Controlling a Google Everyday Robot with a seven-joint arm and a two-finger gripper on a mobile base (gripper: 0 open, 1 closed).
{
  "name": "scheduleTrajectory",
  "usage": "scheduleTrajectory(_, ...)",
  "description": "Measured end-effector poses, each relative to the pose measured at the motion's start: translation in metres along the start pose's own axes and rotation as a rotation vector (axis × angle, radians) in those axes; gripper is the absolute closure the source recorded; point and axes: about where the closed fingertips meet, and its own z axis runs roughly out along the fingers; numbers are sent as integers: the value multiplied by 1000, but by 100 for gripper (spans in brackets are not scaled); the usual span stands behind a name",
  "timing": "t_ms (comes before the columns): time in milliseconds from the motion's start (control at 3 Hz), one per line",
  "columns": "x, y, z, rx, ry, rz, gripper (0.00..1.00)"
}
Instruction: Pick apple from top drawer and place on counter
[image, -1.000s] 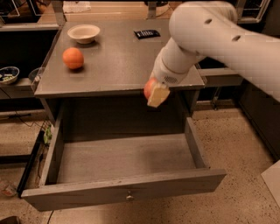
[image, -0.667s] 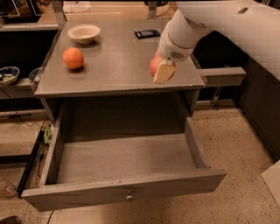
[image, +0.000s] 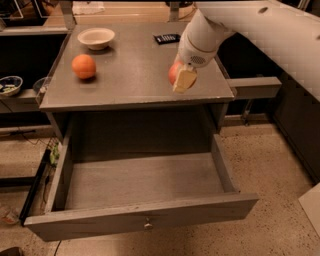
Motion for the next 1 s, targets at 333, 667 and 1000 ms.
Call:
scheduleTrajectory(333, -3, -15, 20, -34, 17, -23, 100)
scheduleTrajectory(667, -8, -32, 39, -59, 51, -36, 100)
scheduleTrajectory(1000, -8, -32, 41, -63, 50, -35, 100)
